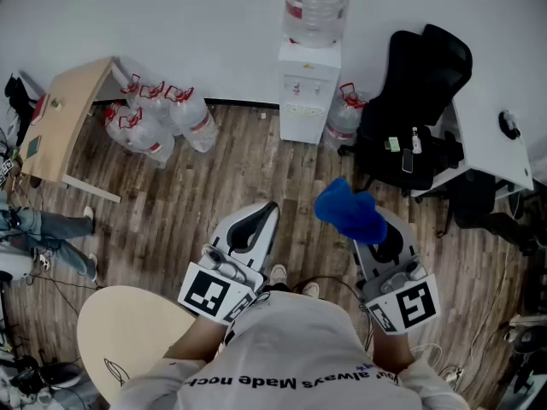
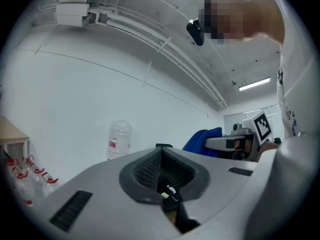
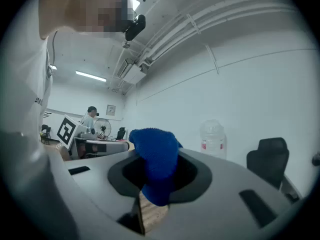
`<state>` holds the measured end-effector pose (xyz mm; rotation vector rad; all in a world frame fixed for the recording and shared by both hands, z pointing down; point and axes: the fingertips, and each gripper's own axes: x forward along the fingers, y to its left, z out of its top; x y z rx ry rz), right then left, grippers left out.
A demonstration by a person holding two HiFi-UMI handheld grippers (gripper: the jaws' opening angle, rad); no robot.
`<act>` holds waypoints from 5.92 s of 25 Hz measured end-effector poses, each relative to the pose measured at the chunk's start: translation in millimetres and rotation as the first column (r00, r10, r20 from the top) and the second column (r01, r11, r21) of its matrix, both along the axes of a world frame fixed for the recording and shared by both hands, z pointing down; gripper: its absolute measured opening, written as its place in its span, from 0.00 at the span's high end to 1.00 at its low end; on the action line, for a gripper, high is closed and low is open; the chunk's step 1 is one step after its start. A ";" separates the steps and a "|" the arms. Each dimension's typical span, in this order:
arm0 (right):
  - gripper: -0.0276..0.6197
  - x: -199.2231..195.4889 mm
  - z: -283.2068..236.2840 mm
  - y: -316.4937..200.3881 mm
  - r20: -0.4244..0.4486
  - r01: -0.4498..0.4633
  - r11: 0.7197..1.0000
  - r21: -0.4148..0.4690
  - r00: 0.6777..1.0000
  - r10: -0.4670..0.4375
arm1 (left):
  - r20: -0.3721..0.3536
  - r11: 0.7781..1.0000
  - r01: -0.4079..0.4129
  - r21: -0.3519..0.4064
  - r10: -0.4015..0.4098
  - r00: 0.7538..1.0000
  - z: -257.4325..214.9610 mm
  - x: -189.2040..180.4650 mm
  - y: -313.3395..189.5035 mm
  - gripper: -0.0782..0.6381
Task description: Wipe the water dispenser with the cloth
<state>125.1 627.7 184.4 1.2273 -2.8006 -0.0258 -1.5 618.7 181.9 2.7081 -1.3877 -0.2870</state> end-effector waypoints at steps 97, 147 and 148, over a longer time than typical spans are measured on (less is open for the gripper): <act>0.80 -28.1 12.1 -541.5 0.054 0.018 0.997 -0.072 0.998 -0.014 | 0.013 1.000 0.023 -0.013 -0.023 1.000 -4.5 -25.6 -544.4 0.86; 0.80 -169.4 263.1 -793.1 -0.231 -0.222 0.965 -0.139 0.955 0.187 | -0.010 0.994 -0.049 -0.097 0.049 0.999 42.1 -119.1 -684.2 0.86; 0.80 -170.1 272.2 -798.8 -0.249 -0.229 0.964 -0.136 0.950 0.190 | -0.009 0.994 -0.048 -0.100 0.047 0.999 42.8 -119.8 -685.5 0.86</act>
